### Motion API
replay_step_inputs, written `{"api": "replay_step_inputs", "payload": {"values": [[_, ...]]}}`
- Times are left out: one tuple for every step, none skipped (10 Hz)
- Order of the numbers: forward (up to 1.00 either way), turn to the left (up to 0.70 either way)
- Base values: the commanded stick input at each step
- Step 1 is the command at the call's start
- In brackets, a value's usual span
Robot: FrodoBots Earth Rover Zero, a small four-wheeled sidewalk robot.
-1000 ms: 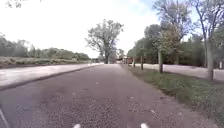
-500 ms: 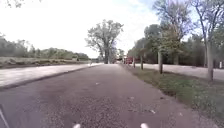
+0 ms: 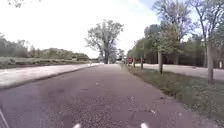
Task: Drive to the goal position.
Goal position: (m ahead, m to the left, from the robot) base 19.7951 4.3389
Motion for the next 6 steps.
{"api": "replay_step_inputs", "payload": {"values": [[1.0, 0.0], [1.0, 0.0], [1.0, 0.0], [1.0, 0.0], [1.0, 0.0], [1.0, 0.0]]}}
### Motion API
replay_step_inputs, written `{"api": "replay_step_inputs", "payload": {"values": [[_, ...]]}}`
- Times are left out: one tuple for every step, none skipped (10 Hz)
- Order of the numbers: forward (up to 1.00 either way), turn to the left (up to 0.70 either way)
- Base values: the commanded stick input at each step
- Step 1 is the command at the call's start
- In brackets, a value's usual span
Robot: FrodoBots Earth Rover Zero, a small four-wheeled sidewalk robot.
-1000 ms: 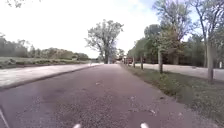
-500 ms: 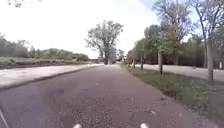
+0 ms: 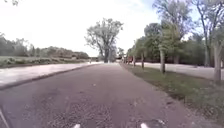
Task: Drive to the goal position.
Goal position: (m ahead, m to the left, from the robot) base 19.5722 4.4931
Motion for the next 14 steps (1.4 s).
{"api": "replay_step_inputs", "payload": {"values": [[1.0, 0.0], [1.0, 0.0], [1.0, 0.0], [1.0, 0.0], [1.0, 0.0], [1.0, 0.0], [1.0, 0.0], [1.0, 0.0], [1.0, 0.0], [1.0, 0.0], [1.0, 0.0], [1.0, 0.0], [1.0, 0.0], [1.0, 0.0]]}}
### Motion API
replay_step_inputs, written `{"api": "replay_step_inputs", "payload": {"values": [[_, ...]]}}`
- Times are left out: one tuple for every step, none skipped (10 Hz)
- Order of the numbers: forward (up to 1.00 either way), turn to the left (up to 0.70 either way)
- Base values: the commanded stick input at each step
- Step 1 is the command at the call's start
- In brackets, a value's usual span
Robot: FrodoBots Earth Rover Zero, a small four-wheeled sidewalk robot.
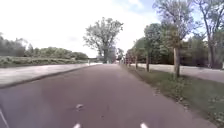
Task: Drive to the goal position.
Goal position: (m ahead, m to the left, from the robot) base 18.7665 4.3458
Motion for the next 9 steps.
{"api": "replay_step_inputs", "payload": {"values": [[1.0, 0.0], [1.0, 0.0], [1.0, 0.0], [1.0, 0.0], [1.0, 0.0], [1.0, 0.0], [1.0, 0.0], [1.0, 0.0], [1.0, 0.0]]}}
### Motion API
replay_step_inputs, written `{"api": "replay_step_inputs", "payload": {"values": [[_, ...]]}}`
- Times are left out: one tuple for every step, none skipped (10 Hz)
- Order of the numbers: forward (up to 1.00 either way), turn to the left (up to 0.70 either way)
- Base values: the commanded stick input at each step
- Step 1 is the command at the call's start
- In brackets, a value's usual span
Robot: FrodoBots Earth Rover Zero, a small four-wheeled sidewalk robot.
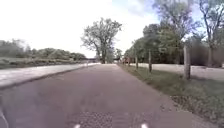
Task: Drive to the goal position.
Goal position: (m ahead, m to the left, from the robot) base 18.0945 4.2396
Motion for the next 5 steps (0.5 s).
{"api": "replay_step_inputs", "payload": {"values": [[1.0, 0.0], [1.0, 0.0], [1.0, 0.0], [1.0, 0.0], [1.0, 0.0]]}}
